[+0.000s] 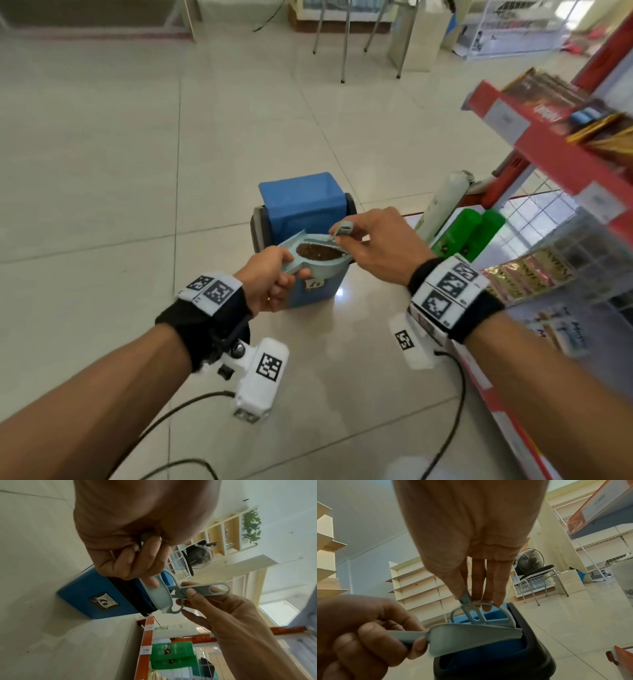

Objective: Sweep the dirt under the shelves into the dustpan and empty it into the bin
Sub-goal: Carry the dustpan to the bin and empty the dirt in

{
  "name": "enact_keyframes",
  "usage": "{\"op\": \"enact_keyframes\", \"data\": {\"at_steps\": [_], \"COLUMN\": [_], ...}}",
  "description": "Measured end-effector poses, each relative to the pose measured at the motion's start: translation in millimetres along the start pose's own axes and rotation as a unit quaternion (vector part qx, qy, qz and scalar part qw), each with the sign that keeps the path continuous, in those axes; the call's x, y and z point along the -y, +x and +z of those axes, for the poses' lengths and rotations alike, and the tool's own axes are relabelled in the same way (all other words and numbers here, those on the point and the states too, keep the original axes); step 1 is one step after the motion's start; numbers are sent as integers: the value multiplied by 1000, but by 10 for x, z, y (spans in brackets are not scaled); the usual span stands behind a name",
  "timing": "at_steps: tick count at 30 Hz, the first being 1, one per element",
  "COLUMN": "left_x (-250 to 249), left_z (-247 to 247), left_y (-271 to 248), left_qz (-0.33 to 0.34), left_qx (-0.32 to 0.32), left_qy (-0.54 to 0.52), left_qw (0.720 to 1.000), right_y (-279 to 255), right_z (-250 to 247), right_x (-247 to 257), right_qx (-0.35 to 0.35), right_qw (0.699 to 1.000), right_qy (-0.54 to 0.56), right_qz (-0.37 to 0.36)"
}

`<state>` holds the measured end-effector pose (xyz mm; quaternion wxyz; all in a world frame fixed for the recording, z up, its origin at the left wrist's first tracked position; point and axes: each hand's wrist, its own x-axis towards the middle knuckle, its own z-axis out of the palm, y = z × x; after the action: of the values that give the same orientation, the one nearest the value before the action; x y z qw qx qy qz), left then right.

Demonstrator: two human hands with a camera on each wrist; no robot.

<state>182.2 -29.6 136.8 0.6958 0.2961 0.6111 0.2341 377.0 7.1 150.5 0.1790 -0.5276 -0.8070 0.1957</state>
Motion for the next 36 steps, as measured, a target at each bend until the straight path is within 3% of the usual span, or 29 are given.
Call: {"op": "enact_keyframes", "data": {"at_steps": [10, 12, 14, 16, 20, 23, 26, 28, 31, 34, 36], "left_x": [-157, -219, -303, -386, -476, -525, -577, -579, -581, -600, -591], "left_z": [-240, -246, -222, -195, -220, -224, -223, -189, -162, -197, -93], "left_y": [463, 514, 514, 497, 546, 572, 535, 482, 488, 549, 513], "left_qz": [-96, -104, -86, -38, 89, 124, 162, 162, 142, 71, 111], "left_qx": [50, 30, -24, -90, -159, -166, -169, -149, -137, -168, -184], "left_qy": [-42, 9, 130, 269, 471, 510, 512, 527, 594, 627, 661], "left_qw": [993, 994, 987, 958, 863, 835, 826, 821, 780, 757, 719], "right_y": [361, 377, 384, 399, 476, 495, 503, 513, 495, 469, 452], "right_z": [149, 169, 178, 180, 169, 158, 141, 126, 90, 67, 50], "right_x": [-232, -295, -323, -321, -305, -243, -183, -169, -172, -183, -178], "right_qx": [58, 53, 43, 30, 34, 51, 28, 42, 81, 37, 54], "right_qw": [998, 998, 998, 998, 998, 998, 999, 999, 997, 999, 998], "right_qy": [21, 28, 36, 49, 50, 35, 30, 16, -8, 13, 9], "right_qz": [23, 30, 23, 12, 20, 22, 7, 0, 16, 8, 11]}}
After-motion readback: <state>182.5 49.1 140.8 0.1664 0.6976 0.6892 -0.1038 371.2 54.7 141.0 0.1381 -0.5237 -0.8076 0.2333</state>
